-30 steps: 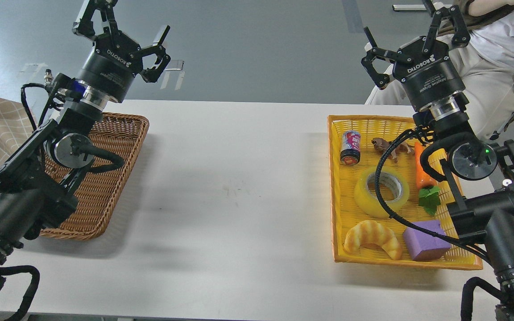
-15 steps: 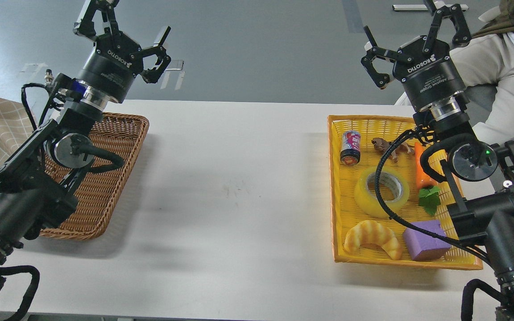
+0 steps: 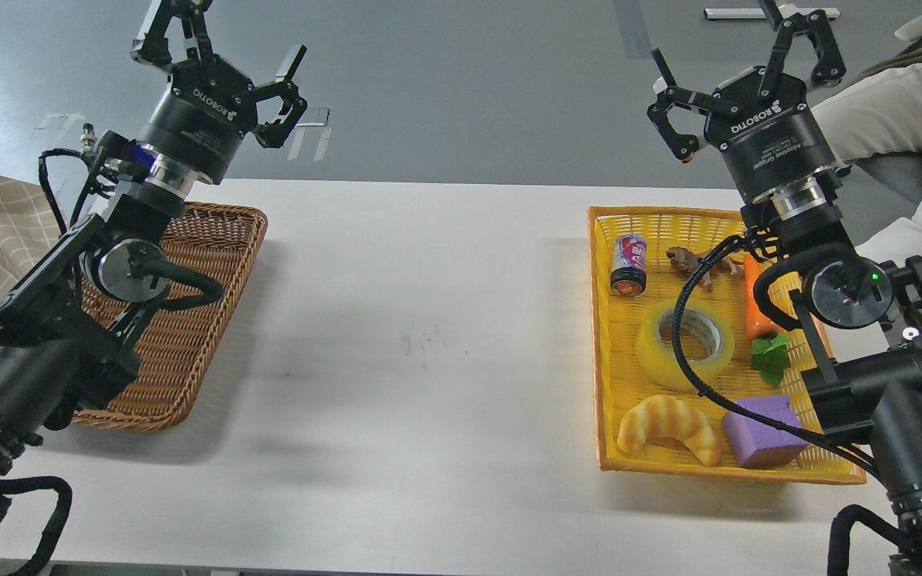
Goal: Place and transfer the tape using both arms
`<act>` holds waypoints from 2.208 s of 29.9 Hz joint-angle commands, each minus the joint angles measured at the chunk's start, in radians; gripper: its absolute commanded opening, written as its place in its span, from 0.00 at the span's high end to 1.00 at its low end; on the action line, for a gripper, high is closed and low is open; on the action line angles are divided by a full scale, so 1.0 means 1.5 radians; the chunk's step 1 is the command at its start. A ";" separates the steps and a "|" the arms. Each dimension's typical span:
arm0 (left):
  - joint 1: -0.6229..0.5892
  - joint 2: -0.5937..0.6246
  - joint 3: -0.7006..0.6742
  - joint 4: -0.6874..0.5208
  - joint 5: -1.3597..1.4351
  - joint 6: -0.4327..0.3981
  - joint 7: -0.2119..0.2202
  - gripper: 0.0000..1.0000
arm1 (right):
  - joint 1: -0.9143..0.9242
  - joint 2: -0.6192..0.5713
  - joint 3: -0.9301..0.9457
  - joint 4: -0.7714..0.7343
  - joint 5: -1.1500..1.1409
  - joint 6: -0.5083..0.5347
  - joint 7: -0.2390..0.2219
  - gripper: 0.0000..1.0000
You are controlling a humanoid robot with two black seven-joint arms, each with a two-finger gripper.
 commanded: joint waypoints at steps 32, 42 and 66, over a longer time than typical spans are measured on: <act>0.001 0.001 -0.005 -0.003 -0.001 0.000 0.002 0.02 | -0.006 -0.022 -0.002 -0.007 -0.006 0.000 0.003 0.00; 0.001 0.008 -0.009 -0.004 -0.001 0.000 0.002 0.02 | -0.003 -0.243 -0.123 0.014 -0.189 0.000 -0.001 0.00; 0.001 0.013 -0.012 -0.006 -0.001 0.000 0.003 0.02 | 0.200 -0.529 -0.563 0.089 -0.494 0.000 0.007 0.00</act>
